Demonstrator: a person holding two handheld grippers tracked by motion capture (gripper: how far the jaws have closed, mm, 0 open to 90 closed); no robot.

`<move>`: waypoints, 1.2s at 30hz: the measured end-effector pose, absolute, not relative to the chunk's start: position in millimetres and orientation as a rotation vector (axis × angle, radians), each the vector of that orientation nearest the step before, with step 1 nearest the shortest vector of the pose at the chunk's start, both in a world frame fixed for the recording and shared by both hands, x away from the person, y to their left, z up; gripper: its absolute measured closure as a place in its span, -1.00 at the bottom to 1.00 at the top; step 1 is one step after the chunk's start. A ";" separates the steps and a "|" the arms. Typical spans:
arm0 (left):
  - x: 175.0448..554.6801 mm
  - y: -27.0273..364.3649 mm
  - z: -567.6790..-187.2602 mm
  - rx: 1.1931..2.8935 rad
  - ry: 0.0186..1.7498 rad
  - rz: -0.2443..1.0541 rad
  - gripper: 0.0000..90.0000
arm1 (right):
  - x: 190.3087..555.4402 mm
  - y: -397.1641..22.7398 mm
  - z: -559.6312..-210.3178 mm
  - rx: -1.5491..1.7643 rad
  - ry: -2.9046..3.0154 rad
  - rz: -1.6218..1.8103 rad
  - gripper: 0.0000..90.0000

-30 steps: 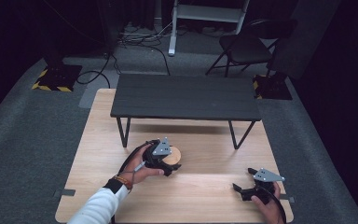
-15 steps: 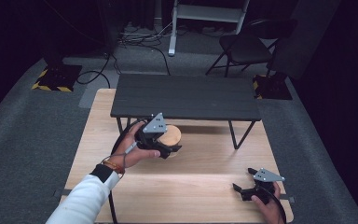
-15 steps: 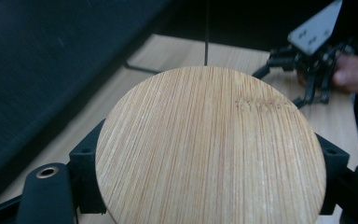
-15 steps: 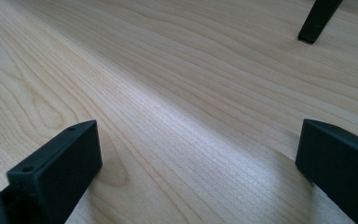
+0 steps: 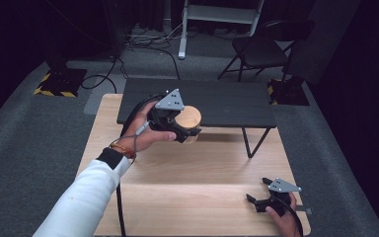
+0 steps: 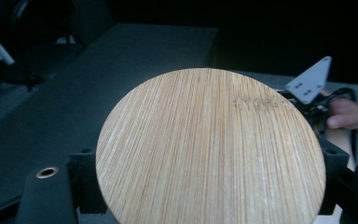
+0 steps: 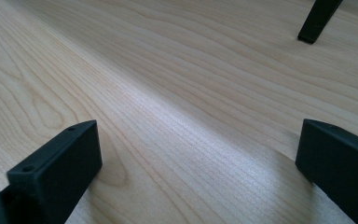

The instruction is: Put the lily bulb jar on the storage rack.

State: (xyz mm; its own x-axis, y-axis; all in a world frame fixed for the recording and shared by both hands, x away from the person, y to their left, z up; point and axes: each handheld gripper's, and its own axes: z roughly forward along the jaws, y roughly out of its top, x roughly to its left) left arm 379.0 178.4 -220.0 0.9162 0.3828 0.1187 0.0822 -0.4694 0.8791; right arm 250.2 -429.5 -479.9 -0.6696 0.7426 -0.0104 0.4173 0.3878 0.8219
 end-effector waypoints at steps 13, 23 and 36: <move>416.4 167.4 -208.3 2.049 0.417 0.458 -0.49 | 249.7 -429.1 -479.9 1.007 2.272 1.183 -1.00; 442.3 164.2 -226.3 2.048 0.485 0.459 -0.49 | 249.6 -429.1 -480.0 1.007 2.272 1.183 -1.00; 450.4 169.8 -249.6 1.931 0.556 0.402 -0.78 | 249.2 -428.7 -480.0 1.009 2.270 1.183 -1.00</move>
State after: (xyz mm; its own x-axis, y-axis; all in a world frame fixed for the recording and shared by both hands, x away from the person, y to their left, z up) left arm 450.4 169.8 -249.6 0.8363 0.5476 0.0293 0.1992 -0.3531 0.9141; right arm 249.2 -428.7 -480.0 -0.6659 0.7459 -0.0105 0.4187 0.3853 0.8223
